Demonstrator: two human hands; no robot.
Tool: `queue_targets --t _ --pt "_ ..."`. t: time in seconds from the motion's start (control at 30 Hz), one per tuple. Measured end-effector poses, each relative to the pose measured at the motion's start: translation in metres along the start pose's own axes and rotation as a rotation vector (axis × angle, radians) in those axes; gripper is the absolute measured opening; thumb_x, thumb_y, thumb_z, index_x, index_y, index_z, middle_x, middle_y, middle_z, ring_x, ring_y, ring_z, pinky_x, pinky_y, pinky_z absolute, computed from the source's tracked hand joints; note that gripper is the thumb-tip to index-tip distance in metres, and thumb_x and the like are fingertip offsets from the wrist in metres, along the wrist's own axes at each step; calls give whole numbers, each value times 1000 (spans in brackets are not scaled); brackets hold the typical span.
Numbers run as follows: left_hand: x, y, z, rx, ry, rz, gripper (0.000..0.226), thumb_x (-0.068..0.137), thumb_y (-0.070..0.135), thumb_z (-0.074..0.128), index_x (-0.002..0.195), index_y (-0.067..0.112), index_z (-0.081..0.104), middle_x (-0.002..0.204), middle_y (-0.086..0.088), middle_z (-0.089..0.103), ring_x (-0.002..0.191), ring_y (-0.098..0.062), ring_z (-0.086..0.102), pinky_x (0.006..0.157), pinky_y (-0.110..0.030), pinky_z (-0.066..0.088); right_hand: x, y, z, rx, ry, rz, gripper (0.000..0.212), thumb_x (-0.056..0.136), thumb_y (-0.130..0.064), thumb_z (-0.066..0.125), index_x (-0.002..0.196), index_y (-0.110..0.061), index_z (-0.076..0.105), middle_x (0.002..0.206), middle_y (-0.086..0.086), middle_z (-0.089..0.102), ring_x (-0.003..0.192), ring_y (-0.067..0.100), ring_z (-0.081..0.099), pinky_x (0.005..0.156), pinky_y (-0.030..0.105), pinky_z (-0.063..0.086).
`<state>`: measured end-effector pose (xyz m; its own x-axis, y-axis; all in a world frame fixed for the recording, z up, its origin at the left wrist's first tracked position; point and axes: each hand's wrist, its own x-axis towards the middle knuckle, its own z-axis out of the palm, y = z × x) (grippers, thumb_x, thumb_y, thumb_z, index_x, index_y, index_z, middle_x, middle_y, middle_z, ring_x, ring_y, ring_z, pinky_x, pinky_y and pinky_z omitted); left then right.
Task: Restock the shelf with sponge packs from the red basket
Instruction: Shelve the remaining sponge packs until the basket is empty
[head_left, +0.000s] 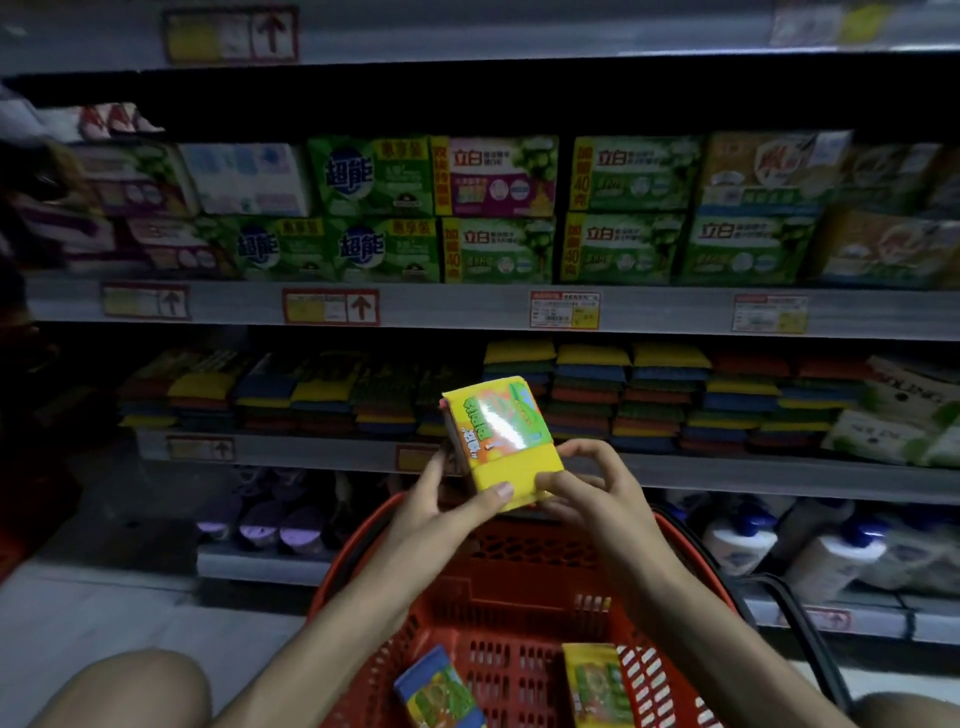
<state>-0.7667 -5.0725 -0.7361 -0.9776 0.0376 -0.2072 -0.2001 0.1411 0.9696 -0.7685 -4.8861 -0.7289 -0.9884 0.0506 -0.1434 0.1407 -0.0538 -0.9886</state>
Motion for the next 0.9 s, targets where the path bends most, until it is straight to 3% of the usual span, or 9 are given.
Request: queue_targets --t 0.03,0.1,0.17,0.23,0.3,0.43,0.6,0.8,0.9 --pt "0 -3 -1 -73 14 -14 95 60 67 86 144 46 46 139 11 57 122 -13 63 101 -46 56 2 1 4 -16 5 -10 25 90 -12 73 110 -23 61 101 10 77 93 26 76 92 41 59" --pt "4 -6 -5 -150 89 24 65 73 46 89 131 40 59 126 5 69 108 -13 71 91 -43 61 6 3 15 -45 5 -34 25 91 -15 73 110 -24 60 103 9 75 97 27 74 95 46 58" --pt "8 -6 -10 -213 186 70 41 82 28 85 119 32 65 117 -2 74 104 -16 73 88 -40 61 9 3 28 -38 16 -79 26 90 -19 76 110 -23 59 108 9 73 100 24 73 94 46 58" --pt "12 -6 -20 -279 275 108 31 85 20 81 114 23 67 111 -7 76 103 -18 74 88 -37 60 12 4 44 -37 30 -163 29 88 -22 79 109 -19 60 109 5 71 100 15 71 91 40 59" --pt "16 -8 -30 -320 331 137 28 86 18 80 112 17 68 107 -7 77 101 -19 74 89 -37 59 14 6 60 -53 40 -240 28 89 -24 79 109 -18 60 108 1 71 99 5 69 87 33 59" --pt "27 -17 -39 -396 416 133 25 85 20 82 107 16 69 98 -5 79 96 -22 75 93 -44 59 20 18 83 -96 45 -315 25 94 -28 74 117 -27 64 114 -5 72 106 7 68 92 34 58" --pt "43 -19 -44 -477 473 122 24 86 20 82 106 15 70 93 -1 80 84 -8 75 83 -34 61 26 32 94 -233 42 -335 44 96 -25 69 136 -39 61 128 -16 59 117 -5 57 88 10 47" --pt "62 -23 -50 -532 475 160 16 87 22 81 101 21 75 90 6 80 93 -11 75 76 -28 58 35 41 106 -217 43 -357 53 98 -11 65 145 -32 54 139 -18 54 123 -14 50 90 2 42" --pt "69 -22 -53 -500 444 204 17 90 21 77 107 20 76 95 6 80 95 -9 75 83 -31 58 41 45 109 -173 29 -347 60 97 -8 65 148 -37 50 142 -20 54 129 -8 50 97 12 47"
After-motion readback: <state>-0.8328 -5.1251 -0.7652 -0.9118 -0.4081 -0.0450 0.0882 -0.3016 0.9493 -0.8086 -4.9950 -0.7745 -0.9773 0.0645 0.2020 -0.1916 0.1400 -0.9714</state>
